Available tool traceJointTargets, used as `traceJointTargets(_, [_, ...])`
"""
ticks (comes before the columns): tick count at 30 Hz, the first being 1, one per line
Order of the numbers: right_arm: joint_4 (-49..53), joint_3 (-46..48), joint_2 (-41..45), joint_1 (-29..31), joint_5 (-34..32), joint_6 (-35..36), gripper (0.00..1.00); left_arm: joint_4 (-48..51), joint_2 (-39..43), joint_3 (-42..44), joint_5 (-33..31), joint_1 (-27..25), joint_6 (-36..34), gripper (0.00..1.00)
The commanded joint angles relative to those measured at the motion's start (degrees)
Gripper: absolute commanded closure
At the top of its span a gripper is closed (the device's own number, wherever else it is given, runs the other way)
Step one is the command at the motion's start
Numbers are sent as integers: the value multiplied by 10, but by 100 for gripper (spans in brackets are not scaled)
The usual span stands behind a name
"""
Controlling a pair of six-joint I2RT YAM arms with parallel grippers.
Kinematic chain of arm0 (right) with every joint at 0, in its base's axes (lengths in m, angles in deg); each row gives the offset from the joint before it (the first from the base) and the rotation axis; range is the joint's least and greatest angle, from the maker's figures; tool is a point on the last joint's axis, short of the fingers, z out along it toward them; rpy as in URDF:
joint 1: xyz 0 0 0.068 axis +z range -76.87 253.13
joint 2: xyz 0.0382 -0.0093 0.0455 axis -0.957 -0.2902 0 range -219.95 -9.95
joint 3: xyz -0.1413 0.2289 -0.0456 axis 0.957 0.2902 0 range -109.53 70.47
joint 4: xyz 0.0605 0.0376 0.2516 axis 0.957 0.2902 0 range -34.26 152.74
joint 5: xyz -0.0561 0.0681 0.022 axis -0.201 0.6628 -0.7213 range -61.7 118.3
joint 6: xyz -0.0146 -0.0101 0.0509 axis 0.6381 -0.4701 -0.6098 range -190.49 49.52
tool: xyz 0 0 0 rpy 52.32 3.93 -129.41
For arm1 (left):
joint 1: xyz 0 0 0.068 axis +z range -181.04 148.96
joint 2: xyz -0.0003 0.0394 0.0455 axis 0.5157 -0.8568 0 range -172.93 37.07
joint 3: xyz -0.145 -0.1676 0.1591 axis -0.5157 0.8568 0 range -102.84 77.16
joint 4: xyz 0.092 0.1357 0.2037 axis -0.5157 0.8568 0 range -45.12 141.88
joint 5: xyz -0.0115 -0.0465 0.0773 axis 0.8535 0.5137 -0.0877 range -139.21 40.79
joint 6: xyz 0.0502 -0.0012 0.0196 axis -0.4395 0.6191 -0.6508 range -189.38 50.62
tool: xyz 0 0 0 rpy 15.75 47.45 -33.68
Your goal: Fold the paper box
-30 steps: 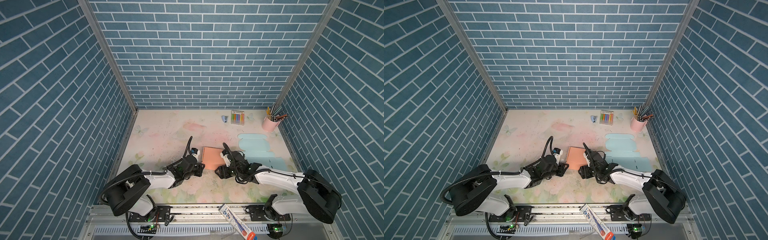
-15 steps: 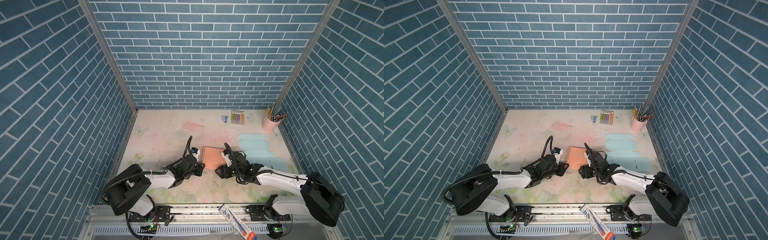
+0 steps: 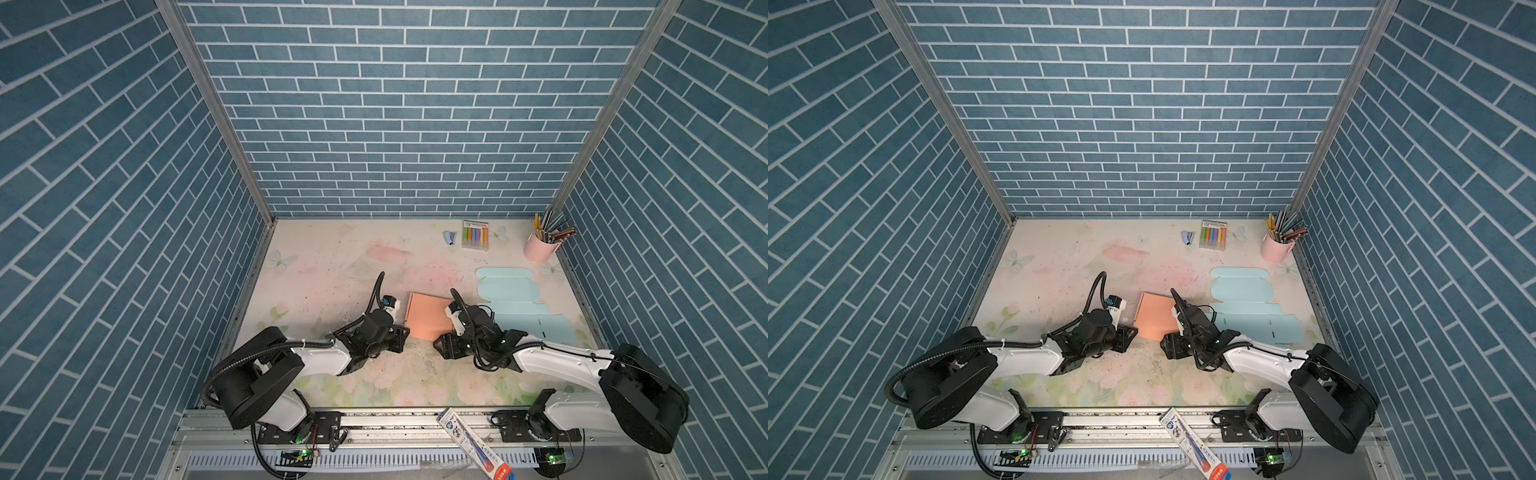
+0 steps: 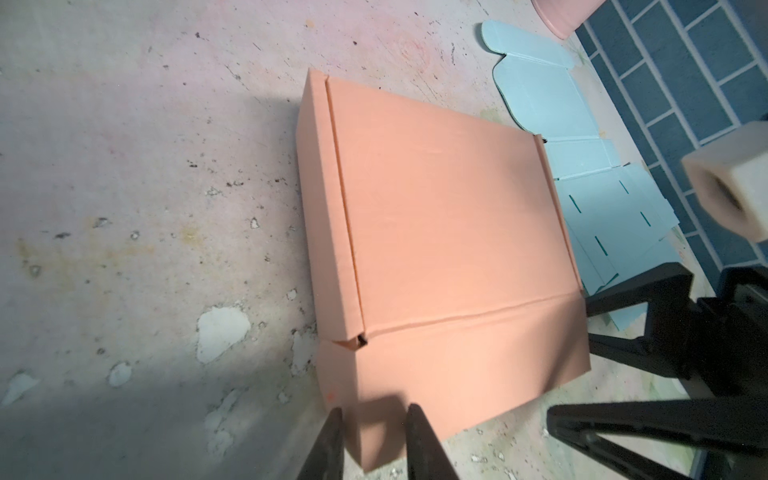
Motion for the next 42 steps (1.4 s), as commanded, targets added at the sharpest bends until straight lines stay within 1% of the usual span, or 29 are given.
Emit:
traceJointTargets(1, [6, -1, 11, -2, -13, -11, 28, 3, -9, -6, 1, 5, -6, 73])
traceJointTargets(8, [17, -1, 16, -4, -25, -6, 28, 5, -9, -9, 3, 8, -10, 73])
traceJointTargets(20, [29, 0, 24, -11, -28, 0, 29, 9, -11, -13, 4, 12, -16, 73])
traceJointTargets(25, [60, -11, 51, -12, -32, 6, 29, 12, -7, -13, 4, 13, -18, 73])
traceJointTargets(28, [93, -25, 77, -13, -55, 15, 28, 13, -9, -15, 5, 14, -20, 73])
traceJointTargets(31, [128, -49, 87, -21, -97, 40, 27, 13, -10, -18, 5, 15, -22, 73])
traceJointTargets(33, [128, -63, 80, -43, -92, 64, 26, 13, -11, -18, 5, 18, -22, 73])
traceJointTargets(36, [115, -94, 56, -81, -63, 97, 26, 13, -11, -21, 6, 18, -23, 73])
traceJointTargets(40, [107, -148, -2, -107, -50, 135, 25, 15, -14, -28, 10, 18, -26, 73])
traceJointTargets(42, [88, -157, -30, -122, -30, 143, 25, 18, -18, -33, 12, 19, -29, 73])
